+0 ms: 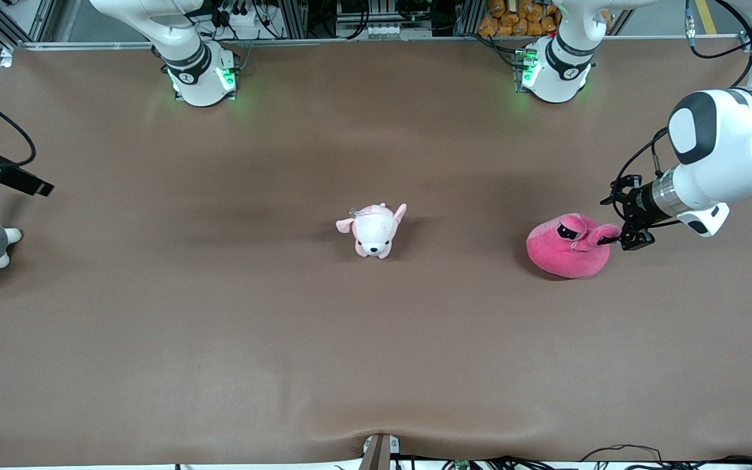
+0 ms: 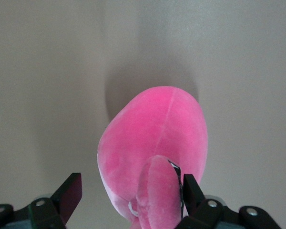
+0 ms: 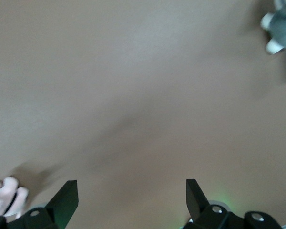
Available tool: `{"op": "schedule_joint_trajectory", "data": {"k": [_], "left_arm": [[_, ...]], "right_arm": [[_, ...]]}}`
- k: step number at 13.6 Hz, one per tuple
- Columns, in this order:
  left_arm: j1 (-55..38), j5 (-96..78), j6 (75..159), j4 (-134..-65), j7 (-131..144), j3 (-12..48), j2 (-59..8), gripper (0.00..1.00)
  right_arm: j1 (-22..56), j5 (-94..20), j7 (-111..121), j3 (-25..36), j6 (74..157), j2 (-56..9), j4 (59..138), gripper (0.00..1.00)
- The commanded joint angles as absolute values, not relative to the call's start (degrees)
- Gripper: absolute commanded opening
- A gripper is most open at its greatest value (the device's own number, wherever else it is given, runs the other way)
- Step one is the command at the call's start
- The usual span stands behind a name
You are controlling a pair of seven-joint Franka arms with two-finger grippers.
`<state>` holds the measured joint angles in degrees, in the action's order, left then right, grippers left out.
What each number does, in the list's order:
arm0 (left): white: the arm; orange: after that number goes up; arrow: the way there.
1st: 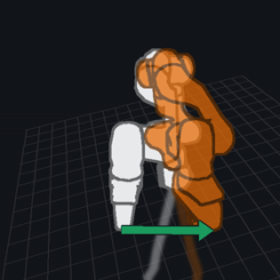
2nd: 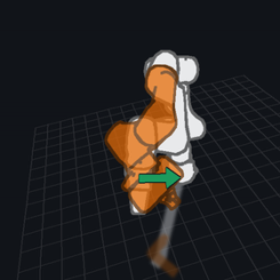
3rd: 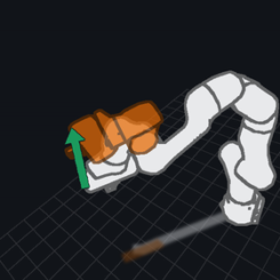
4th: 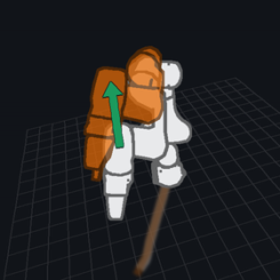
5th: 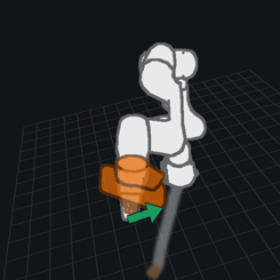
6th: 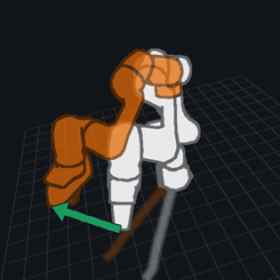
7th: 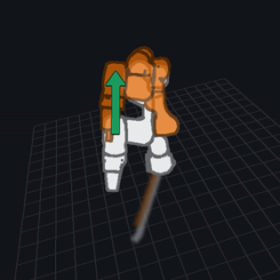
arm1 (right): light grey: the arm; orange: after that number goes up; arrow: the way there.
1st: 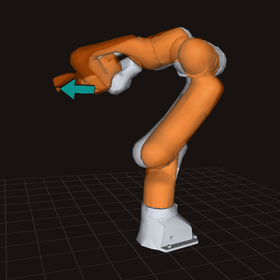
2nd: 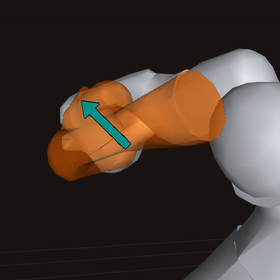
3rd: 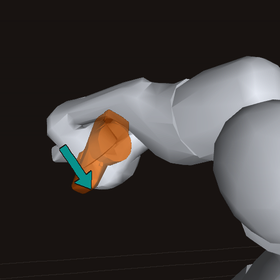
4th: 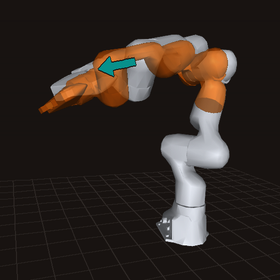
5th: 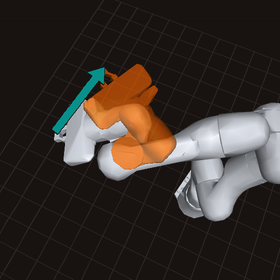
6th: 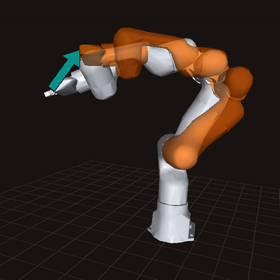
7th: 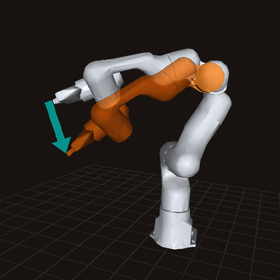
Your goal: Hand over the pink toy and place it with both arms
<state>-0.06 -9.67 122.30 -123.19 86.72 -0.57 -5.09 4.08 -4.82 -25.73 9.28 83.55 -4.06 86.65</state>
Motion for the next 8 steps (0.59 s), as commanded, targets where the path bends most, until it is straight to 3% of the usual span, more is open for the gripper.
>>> {"op": "schedule_joint_trajectory", "data": {"k": [1, 3, 4, 8], "left_arm": [[0.5, -11.3, 124.2, -123.5, 86.0, 0.0, -5.4, 0.47], [0.4, -11.4, 124.5, -123.3, 86.1, 0.1, -5.5, 0.11], [0.4, -11.9, 124.5, -123.3, 86.1, 0.1, -5.5, 0.0], [-0.1, -12.9, 124.5, -122.2, 87.7, 0.9, -4.6, 0.0]], "right_arm": [[3.0, -9.9, -29.7, 9.1, 83.3, -4.7, 86.0, 1.0], [3.5, -10.0, -33.2, 9.1, 83.6, -4.7, 86.0, 1.0], [3.7, -10.3, -33.8, 9.1, 83.6, -4.7, 86.0, 1.0], [4.0, -12.0, -35.6, 9.1, 83.7, -4.7, 86.0, 1.0]]}}
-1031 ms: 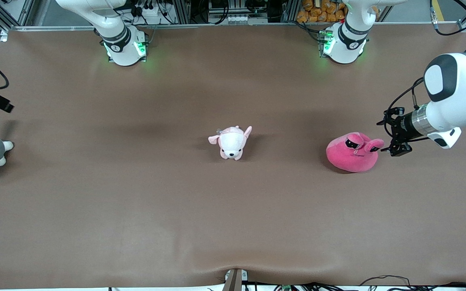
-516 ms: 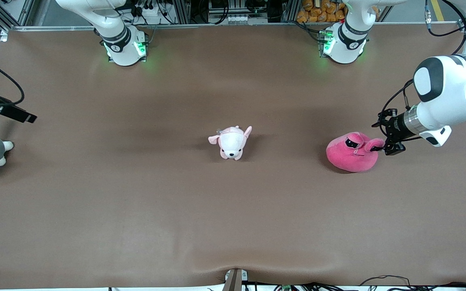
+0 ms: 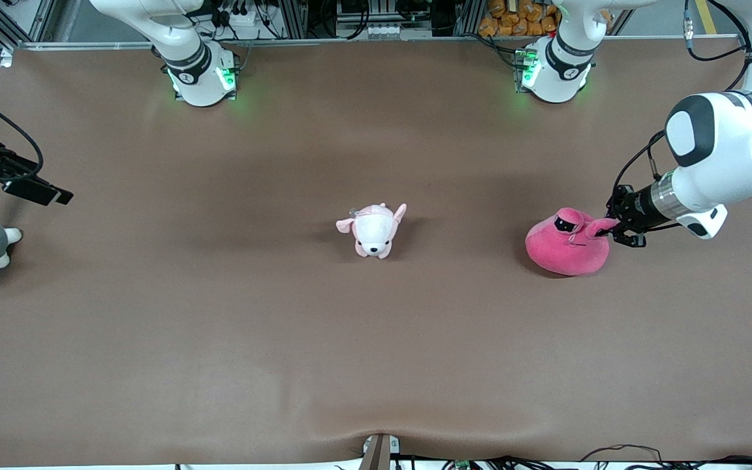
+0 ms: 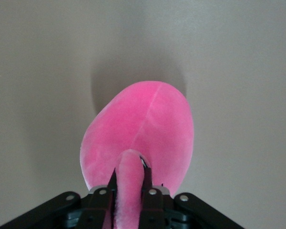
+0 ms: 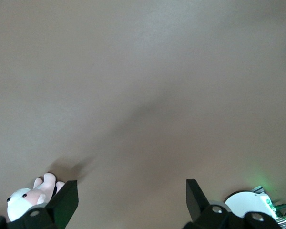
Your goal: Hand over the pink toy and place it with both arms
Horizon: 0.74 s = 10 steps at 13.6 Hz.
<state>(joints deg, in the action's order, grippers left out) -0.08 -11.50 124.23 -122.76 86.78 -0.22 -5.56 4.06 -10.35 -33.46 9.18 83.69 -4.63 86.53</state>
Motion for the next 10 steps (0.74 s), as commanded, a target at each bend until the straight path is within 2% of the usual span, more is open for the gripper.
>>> {"op": "schedule_joint_trajectory", "data": {"k": [1, 10], "left_arm": [[0.1, -14.5, 124.0, -120.9, 88.4, 1.8, -4.2, 0.0], [-0.2, -20.6, 109.7, -104.3, 94.6, 3.6, -4.9, 0.0]], "right_arm": [[4.0, -12.6, -36.6, 9.1, 83.8, -4.7, 86.0, 1.0], [4.1, -12.8, -36.8, 8.9, 83.1, -4.7, 86.0, 1.0]]}}
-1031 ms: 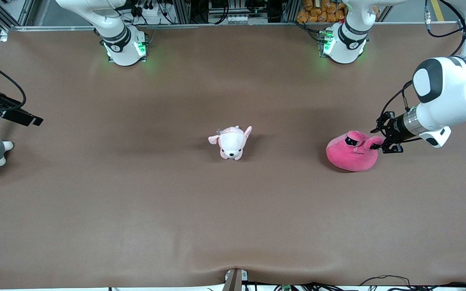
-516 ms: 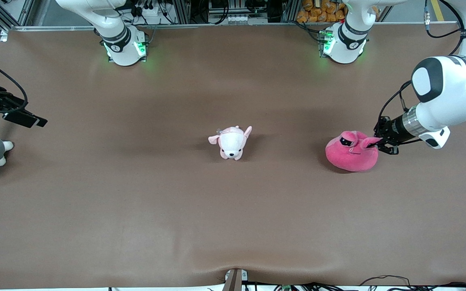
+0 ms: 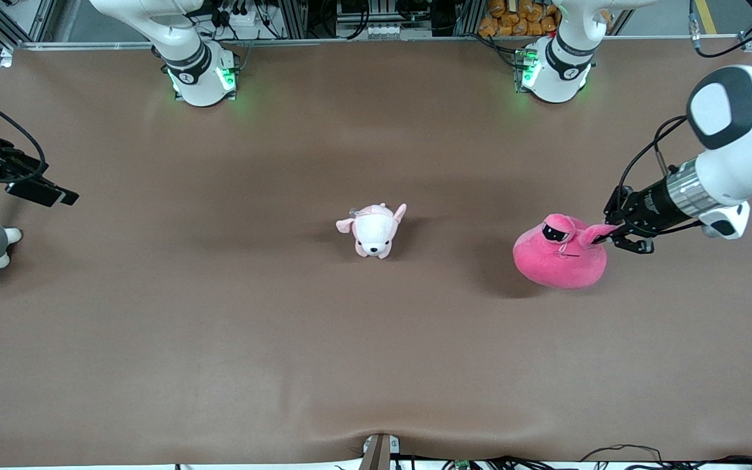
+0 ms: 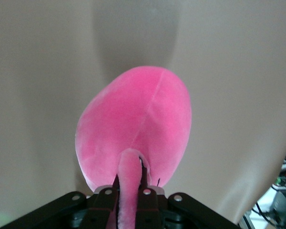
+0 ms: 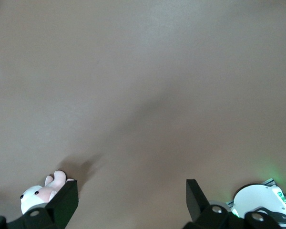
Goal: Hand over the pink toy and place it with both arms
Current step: 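Lift the pink toy with the left gripper while the right gripper reaches over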
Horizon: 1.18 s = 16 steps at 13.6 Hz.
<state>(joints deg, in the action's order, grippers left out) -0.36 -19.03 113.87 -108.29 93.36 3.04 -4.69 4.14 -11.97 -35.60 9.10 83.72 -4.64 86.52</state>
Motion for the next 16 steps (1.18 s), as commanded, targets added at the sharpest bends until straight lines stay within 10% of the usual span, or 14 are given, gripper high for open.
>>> {"op": "schedule_joint_trajectory", "data": {"k": [1, 10, 16], "left_arm": [[-0.3, -21.0, 107.9, -102.4, 94.5, 3.7, -5.4, 0.0], [-1.3, -30.9, 102.5, -90.2, 95.4, 9.4, -11.3, 0.0], [-5.1, -31.2, 102.5, -87.6, 99.2, 12.5, -11.8, 0.0]], "right_arm": [[4.5, -12.8, -38.6, 8.8, 83.1, -4.7, 86.0, 1.0], [15.2, -21.0, -79.3, 8.8, 83.9, -6.0, 84.6, 1.0], [30.6, -24.2, -113.1, 8.8, 102.5, -14.2, 79.9, 1.0]]}}
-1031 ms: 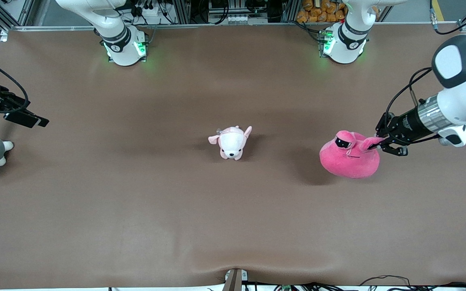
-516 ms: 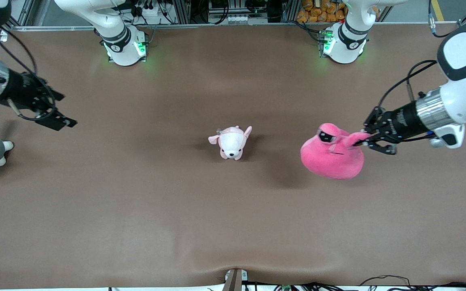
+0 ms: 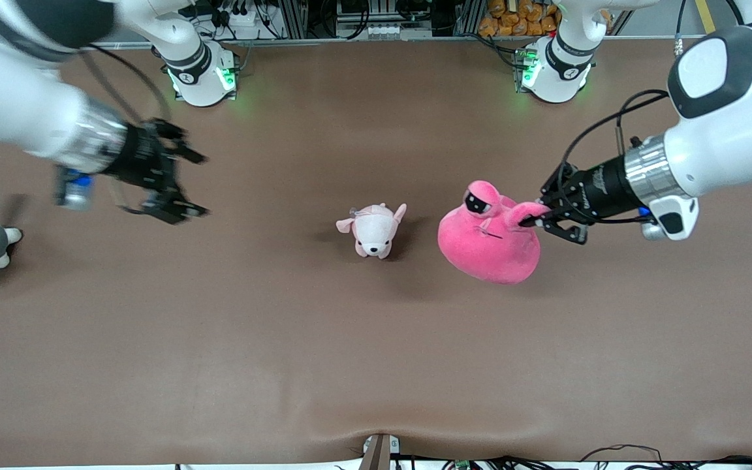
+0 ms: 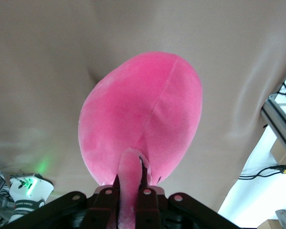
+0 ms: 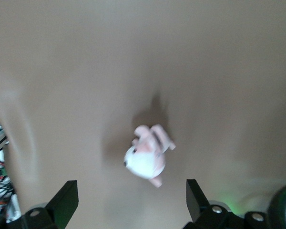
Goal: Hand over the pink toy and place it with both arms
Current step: 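Lift the pink toy with the left gripper while the right gripper reaches over, then carry the pink toy toward the right gripper and grasp its tail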
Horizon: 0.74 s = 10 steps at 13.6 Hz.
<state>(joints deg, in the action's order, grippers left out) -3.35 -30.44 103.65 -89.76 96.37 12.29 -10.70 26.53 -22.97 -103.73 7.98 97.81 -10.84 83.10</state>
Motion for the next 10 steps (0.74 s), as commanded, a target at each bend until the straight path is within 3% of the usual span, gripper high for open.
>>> {"op": "schedule_joint_trajectory", "data": {"k": [1, 4, 7, 10], "left_arm": [[-6.2, -31.2, 102.5, -86.6, 101.1, 12.5, -12.2, 0.0], [-10.2, -31.1, 102.7, -82.2, 107.9, 12.5, -15.7, 0.0], [-13.6, -31.1, 104.8, -81.1, 110.5, 12.5, -16.9, 0.0], [-15.4, -31.4, 105.1, -81.1, 113.0, 12.6, -16.7, 0.0]], "right_arm": [[32.2, -24.3, -117.9, 8.8, 107.2, -15.4, 79.8, 1.0], [36.3, -24.3, -129.8, 8.8, 117.2, -17.5, 79.3, 1.0], [41.5, -24.2, -137.5, 8.8, 118.6, -18.6, 78.5, 1.0], [45.6, -24.0, -144.1, 8.8, 125.7, -22.0, 77.6, 1.0]]}}
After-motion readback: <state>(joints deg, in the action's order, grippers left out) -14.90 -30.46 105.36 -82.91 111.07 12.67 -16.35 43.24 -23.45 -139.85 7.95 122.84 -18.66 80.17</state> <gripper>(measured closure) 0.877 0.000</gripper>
